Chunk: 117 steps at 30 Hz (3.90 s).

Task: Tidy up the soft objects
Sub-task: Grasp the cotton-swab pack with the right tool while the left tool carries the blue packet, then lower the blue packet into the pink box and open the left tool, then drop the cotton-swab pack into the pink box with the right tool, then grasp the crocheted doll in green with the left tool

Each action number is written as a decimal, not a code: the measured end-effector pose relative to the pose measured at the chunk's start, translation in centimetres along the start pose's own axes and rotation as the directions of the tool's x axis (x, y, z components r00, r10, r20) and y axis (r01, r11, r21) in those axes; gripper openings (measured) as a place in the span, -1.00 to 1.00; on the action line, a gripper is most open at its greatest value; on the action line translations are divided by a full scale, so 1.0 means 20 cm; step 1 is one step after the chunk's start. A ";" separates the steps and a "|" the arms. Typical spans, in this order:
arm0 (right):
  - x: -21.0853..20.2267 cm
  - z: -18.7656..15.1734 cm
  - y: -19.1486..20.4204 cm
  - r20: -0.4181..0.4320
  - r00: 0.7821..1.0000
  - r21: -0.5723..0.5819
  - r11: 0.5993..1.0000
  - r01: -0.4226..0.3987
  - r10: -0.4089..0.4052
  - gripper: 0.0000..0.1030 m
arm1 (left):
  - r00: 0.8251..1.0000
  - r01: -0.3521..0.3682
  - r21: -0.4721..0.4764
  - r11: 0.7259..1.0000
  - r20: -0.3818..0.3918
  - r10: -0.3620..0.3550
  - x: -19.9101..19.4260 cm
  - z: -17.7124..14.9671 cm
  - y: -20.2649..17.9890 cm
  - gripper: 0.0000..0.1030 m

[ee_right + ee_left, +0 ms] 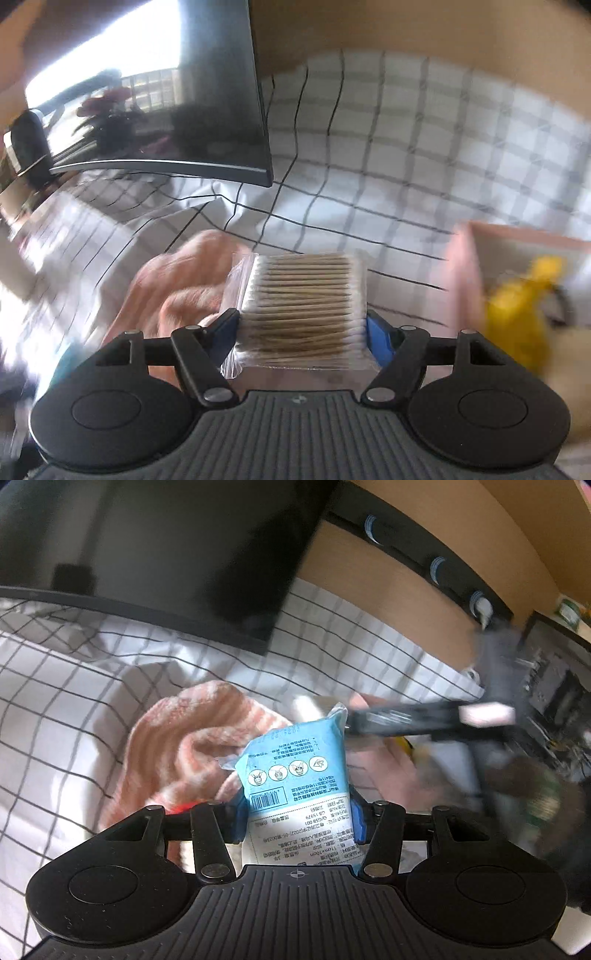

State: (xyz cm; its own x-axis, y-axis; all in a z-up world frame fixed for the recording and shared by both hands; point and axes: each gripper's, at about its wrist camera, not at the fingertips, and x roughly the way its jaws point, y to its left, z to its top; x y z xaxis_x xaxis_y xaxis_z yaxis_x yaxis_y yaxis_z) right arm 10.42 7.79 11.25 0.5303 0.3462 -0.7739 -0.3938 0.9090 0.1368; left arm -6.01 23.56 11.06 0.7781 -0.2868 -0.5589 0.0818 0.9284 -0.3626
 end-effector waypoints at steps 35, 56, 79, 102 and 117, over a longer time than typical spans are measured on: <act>-1.01 -1.07 -0.79 0.166 0.939 0.026 0.953 0.303 -0.303 0.40 | 0.970 -0.112 0.262 0.959 -0.179 0.162 1.32 0.13 -1.02 0.23; -0.89 -0.96 -0.74 0.133 0.926 0.016 0.935 0.354 -0.353 0.40 | 0.961 -0.057 0.375 0.925 -0.230 0.153 1.17 0.19 -1.07 0.23; -0.51 -0.05 -0.89 0.346 0.896 0.161 0.959 0.235 -0.278 0.83 | 0.997 -0.004 0.171 0.985 -0.080 0.018 0.60 0.12 -0.83 0.14; -0.54 -0.55 -0.13 0.195 0.971 -0.204 0.963 0.175 -0.135 0.91 | 0.923 -0.384 -0.098 0.918 -0.073 0.379 -0.04 -0.23 -0.15 0.14; -0.38 -0.71 -0.11 -0.168 0.985 -0.071 0.997 0.036 -0.048 0.91 | 0.893 -0.441 -0.036 0.897 -0.120 0.435 0.14 -0.27 -0.12 0.19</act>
State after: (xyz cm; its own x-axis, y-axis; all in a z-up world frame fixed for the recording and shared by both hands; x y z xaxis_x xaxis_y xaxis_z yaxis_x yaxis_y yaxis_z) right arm -3.42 -0.23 8.03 0.4145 0.2585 -0.8726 -0.4271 0.9019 0.0643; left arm -7.27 19.21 6.37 0.6551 0.1190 -0.7461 -0.2922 0.9506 -0.1050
